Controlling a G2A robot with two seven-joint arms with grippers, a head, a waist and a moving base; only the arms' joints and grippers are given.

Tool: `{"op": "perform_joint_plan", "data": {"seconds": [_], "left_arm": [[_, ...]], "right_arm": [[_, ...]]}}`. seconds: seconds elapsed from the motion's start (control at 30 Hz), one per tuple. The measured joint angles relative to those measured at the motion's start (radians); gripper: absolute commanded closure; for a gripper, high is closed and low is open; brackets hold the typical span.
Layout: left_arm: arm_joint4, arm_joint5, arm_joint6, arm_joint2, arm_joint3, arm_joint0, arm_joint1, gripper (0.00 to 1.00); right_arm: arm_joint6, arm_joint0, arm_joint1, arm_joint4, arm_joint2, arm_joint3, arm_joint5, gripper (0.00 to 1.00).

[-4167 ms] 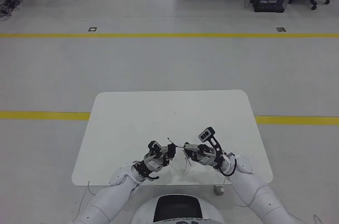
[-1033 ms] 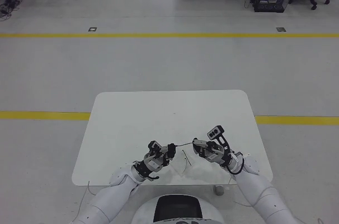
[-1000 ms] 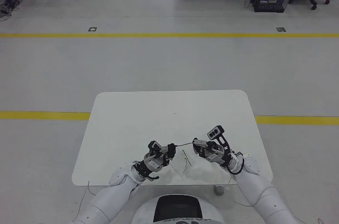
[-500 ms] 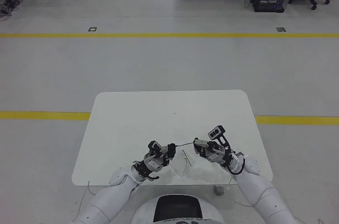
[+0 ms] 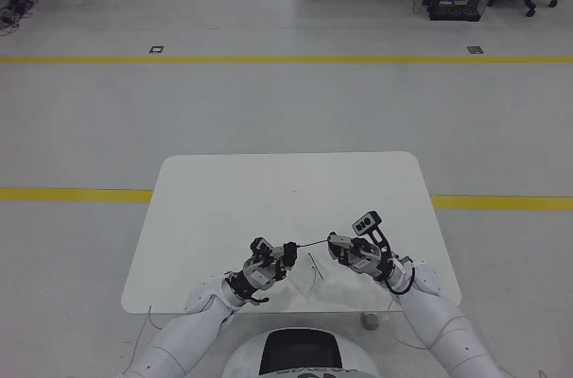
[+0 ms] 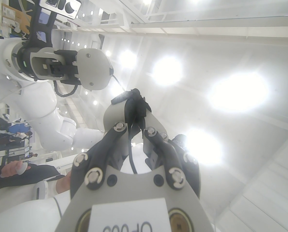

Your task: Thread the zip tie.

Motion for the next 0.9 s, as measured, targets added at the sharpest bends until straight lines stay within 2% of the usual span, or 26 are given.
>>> {"op": "perform_joint_plan", "data": {"seconds": [0.9], "left_arm": [[0.0,0.0,0.0,0.0,0.0,0.0,0.0,1.0]], "right_arm": [[-0.006,-0.003,0.0,0.001,0.01,-0.004,0.002,1.0]]}}
